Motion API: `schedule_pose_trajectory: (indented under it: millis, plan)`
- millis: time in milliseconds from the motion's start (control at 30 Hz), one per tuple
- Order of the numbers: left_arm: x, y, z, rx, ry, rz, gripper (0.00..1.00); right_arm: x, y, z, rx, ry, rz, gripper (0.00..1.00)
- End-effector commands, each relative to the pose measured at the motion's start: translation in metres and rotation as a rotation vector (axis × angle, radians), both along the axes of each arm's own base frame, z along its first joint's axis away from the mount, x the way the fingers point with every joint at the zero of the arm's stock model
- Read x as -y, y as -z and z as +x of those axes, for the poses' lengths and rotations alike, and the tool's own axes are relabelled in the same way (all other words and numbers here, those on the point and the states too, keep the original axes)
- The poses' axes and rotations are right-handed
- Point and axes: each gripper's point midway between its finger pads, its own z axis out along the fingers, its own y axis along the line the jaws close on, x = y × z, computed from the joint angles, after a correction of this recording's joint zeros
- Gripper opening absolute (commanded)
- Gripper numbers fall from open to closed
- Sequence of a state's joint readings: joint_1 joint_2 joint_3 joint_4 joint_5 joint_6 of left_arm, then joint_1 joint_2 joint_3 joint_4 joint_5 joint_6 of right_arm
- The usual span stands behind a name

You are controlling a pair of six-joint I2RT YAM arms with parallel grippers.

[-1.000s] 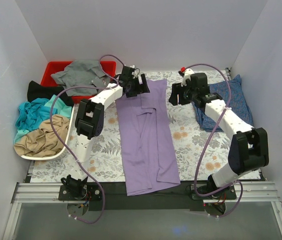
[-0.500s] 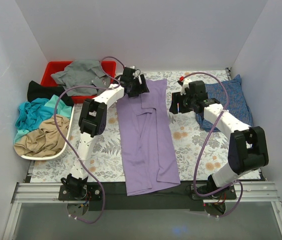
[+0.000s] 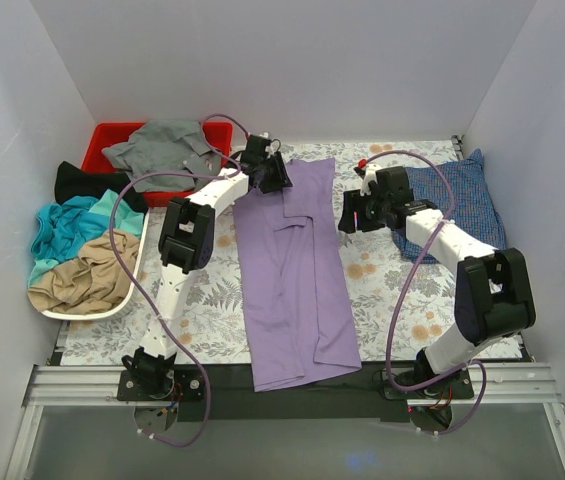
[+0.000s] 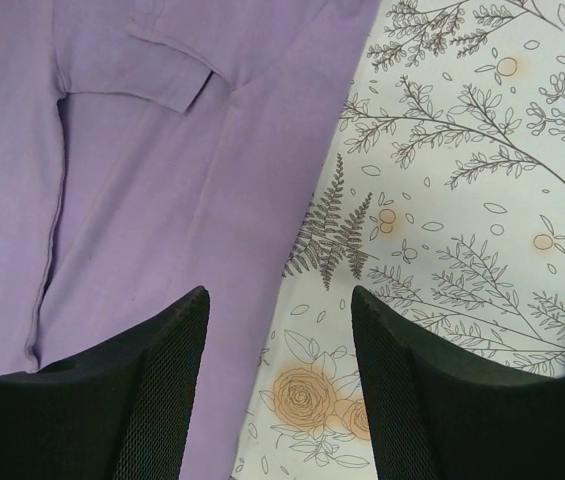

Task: Fold and stack the t-shirts
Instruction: Fold the tshirt

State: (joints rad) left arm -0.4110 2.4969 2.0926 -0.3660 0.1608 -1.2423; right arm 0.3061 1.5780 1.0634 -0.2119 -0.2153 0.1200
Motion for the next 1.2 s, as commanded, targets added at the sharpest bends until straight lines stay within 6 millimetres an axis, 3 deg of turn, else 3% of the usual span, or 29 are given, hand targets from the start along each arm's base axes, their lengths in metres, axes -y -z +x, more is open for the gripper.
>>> schedule_pose_trajectory:
  millis: [0,133,267,300,467,667,700,833,1133,1167]
  plan:
    - [0.005,-0.009,0.004,0.017,0.006,-0.012,0.35,-0.004,0.008,0.000,-0.012,-0.009,0.019,0.65]
    - [0.007,-0.005,0.002,0.009,0.013,-0.014,0.27,-0.003,0.010,-0.001,-0.017,-0.007,0.015,0.64]
    - [0.008,0.000,0.001,-0.001,0.021,-0.015,0.09,-0.003,0.014,-0.002,-0.025,-0.011,0.011,0.64]
    - [0.007,0.000,0.001,0.000,0.020,-0.013,0.00,-0.002,0.015,-0.002,-0.030,-0.009,0.011,0.64]
    - [0.004,-0.009,0.005,0.024,0.014,-0.002,0.00,-0.002,0.021,-0.005,-0.044,-0.007,0.008,0.64]
    - [-0.005,-0.043,0.005,0.085,-0.023,0.015,0.00,0.002,0.026,-0.010,-0.051,0.005,-0.004,0.64]
    - [-0.007,-0.056,0.006,0.108,-0.036,0.014,0.00,0.002,0.028,-0.011,-0.058,0.003,-0.003,0.64]
    - [-0.018,-0.070,0.003,0.122,-0.085,0.029,0.00,0.002,0.030,-0.012,-0.064,0.004,-0.002,0.63]
    - [-0.027,-0.077,-0.007,0.138,-0.117,0.033,0.00,0.002,0.034,-0.013,-0.073,0.002,-0.002,0.63]
    - [-0.036,-0.081,-0.004,0.158,-0.161,0.051,0.00,0.002,0.035,-0.014,-0.077,0.002,-0.004,0.63]
